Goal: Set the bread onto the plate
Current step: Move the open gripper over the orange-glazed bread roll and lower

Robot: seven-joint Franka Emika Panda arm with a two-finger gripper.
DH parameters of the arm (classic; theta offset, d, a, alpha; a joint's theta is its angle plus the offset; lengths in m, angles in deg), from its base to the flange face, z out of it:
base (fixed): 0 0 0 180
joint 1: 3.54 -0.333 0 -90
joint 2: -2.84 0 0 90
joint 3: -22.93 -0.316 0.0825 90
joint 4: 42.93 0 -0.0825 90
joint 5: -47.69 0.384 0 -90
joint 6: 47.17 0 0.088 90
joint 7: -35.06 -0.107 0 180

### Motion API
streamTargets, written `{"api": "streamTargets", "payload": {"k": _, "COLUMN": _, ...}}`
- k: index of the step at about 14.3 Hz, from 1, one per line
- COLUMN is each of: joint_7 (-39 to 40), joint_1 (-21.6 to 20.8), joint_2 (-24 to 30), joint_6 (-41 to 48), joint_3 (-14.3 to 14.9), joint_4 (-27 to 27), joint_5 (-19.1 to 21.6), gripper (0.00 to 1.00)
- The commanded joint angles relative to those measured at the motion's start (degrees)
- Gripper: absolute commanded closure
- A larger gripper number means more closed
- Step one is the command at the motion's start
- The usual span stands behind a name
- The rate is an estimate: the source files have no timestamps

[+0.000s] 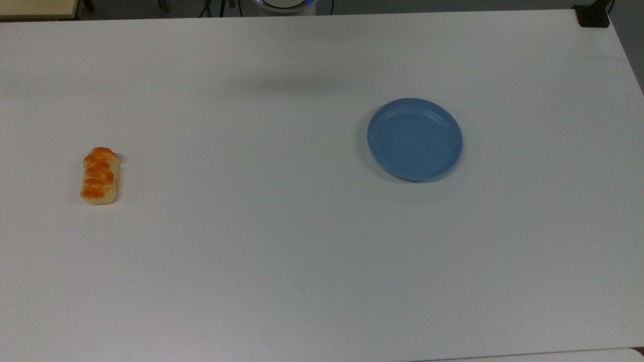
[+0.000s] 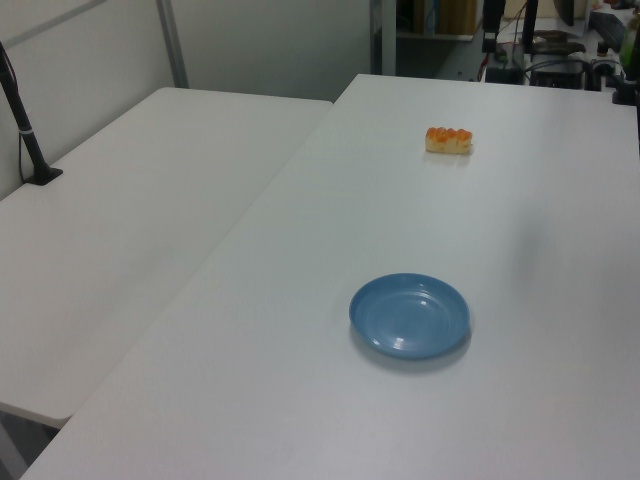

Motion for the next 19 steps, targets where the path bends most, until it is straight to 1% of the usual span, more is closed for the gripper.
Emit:
{"api": "streamTargets", "payload": {"k": 1, "joint_7": 1.66, "joint_1": 1.82, "joint_2": 0.00, "joint_6": 0.38, "joint_3": 0.27, "joint_4": 0.32, "joint_5": -1.35, "gripper": 0.00}}
{"api": "streamTargets", "payload": {"k": 2, "joint_7": 2.10, "joint_1": 2.43, "joint_2": -0.26, "joint_6": 0.20, "joint_3": 0.80, "joint_4": 0.32, "joint_5": -1.44, "gripper": 0.00}}
{"api": "streamTargets", "payload": {"k": 4, "joint_7": 8.48, "joint_1": 4.01, "joint_2": -0.61, "joint_6": -0.23, "joint_3": 2.20, "joint_4": 0.49, "joint_5": -1.35, "gripper": 0.00}}
{"api": "streamTargets", "payload": {"k": 5, "joint_7": 12.08, "joint_1": 5.15, "joint_2": -1.57, "joint_6": -2.07, "joint_3": 3.77, "joint_4": 0.49, "joint_5": -0.66, "gripper": 0.00}}
{"api": "streamTargets", "payload": {"k": 6, "joint_7": 12.99, "joint_1": 6.47, "joint_2": -2.45, "joint_6": -4.35, "joint_3": 4.40, "joint_4": 0.67, "joint_5": -0.13, "gripper": 0.00}}
{"api": "streamTargets", "payload": {"k": 8, "joint_7": 13.17, "joint_1": 8.50, "joint_2": -5.00, "joint_6": -8.39, "joint_3": 4.41, "joint_4": 0.93, "joint_5": 0.14, "gripper": 0.00}}
{"api": "streamTargets", "payload": {"k": 11, "joint_7": 13.00, "joint_1": 10.61, "joint_2": -10.79, "joint_6": -15.59, "joint_3": 4.41, "joint_4": 1.02, "joint_5": 0.06, "gripper": 0.00}}
{"api": "streamTargets", "payload": {"k": 13, "joint_7": 12.30, "joint_1": 11.58, "joint_2": -16.41, "joint_6": -22.53, "joint_3": 4.32, "joint_4": 0.93, "joint_5": -0.03, "gripper": 0.00}}
{"api": "streamTargets", "payload": {"k": 15, "joint_7": 12.21, "joint_1": 12.28, "joint_2": -20.29, "joint_6": -27.37, "joint_3": 4.41, "joint_4": 1.11, "joint_5": -0.03, "gripper": 0.00}}
{"api": "streamTargets", "payload": {"k": 17, "joint_7": 10.98, "joint_1": 13.42, "joint_2": -23.45, "joint_6": -30.98, "joint_3": 4.32, "joint_4": 0.93, "joint_5": -0.03, "gripper": 0.00}}
{"api": "streamTargets", "payload": {"k": 19, "joint_7": 10.63, "joint_1": 13.69, "joint_2": -25.83, "joint_6": -34.50, "joint_3": 4.23, "joint_4": 1.02, "joint_5": 0.05, "gripper": 0.00}}
